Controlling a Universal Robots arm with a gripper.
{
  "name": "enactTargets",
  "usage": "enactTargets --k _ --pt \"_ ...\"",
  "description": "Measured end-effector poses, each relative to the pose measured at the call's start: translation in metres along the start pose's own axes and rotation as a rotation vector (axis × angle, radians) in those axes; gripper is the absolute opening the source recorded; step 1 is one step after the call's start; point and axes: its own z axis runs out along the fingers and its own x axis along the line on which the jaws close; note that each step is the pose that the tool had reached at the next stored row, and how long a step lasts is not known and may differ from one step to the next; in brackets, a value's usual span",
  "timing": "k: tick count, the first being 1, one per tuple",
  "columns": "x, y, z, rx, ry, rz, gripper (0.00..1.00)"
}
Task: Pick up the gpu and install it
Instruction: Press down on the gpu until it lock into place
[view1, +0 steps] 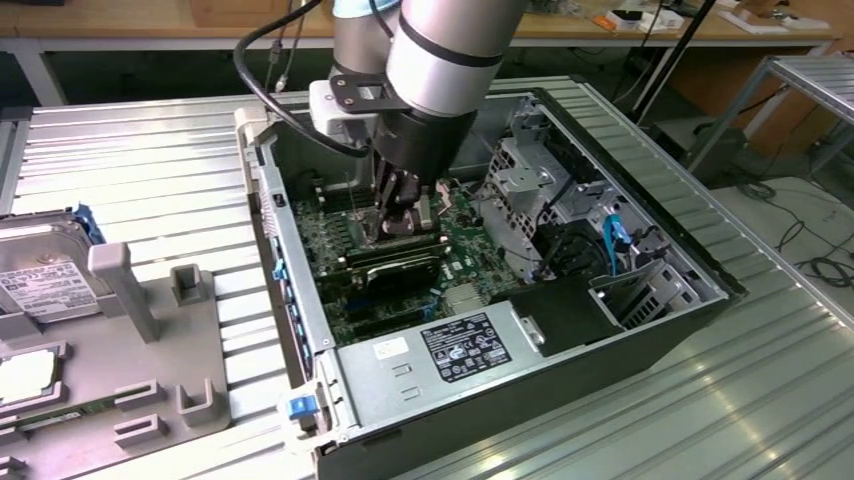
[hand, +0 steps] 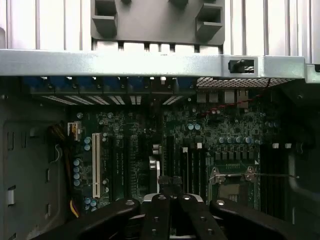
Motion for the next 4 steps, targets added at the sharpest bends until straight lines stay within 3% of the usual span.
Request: enactTargets --k 4 --pt "0.0 0.0 0.0 0.0 0.0 0.0 0.11"
